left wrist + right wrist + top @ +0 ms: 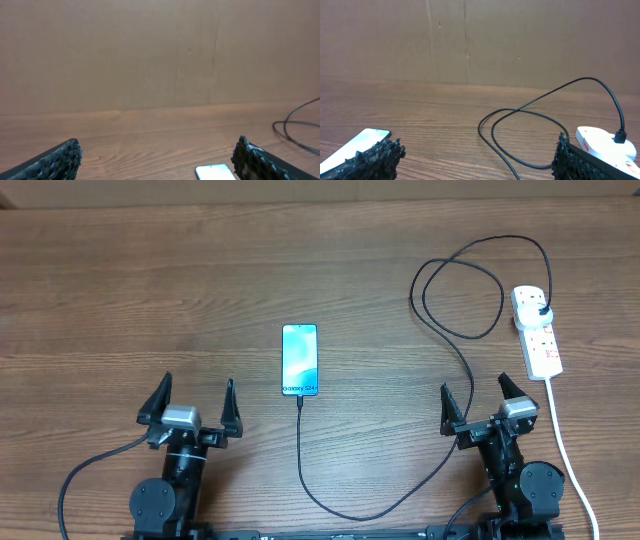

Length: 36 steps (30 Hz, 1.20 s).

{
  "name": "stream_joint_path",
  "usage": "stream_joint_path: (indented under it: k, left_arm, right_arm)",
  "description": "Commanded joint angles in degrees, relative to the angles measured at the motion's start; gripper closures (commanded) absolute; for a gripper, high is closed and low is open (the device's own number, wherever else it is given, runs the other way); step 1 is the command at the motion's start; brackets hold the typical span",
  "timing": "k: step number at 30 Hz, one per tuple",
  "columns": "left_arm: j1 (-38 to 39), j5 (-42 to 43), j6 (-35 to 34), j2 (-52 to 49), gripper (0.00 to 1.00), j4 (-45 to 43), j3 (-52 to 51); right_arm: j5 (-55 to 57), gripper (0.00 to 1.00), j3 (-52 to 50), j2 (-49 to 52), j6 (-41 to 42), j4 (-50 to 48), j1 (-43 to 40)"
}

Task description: Plug charger to phone and switch on socket

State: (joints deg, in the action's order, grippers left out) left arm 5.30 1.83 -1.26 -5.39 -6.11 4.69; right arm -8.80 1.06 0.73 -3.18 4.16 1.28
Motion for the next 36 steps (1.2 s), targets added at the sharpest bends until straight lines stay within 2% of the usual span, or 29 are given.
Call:
stream_joint_path:
  k: [1,4,13,36]
  left_arm:
    - [0.63,-0.96,4.26,3.04,0.00,-0.57,-2.38]
    - [0.61,-1.03,5.25,4.68,0.00,0.11,-4.02]
    - [0.63,-1.18,5.99,5.22,0.00,10.67,-4.42]
    - [0.63,-0.92,5.99,5.16,0.00,10.56,-4.42]
  right_arm:
    - [-0.24,0.00,-0.61,-0.57,0.11,-0.20,0.33]
    - [-0.24,0.00,-0.61,-0.57,0.11,-0.20,0.33]
    - [-0.24,0.00,-0.61,-0.57,0.11,-0.20,0.33]
    - [-0.24,0.00,-0.61,-0.57,0.11,-0.20,0.33]
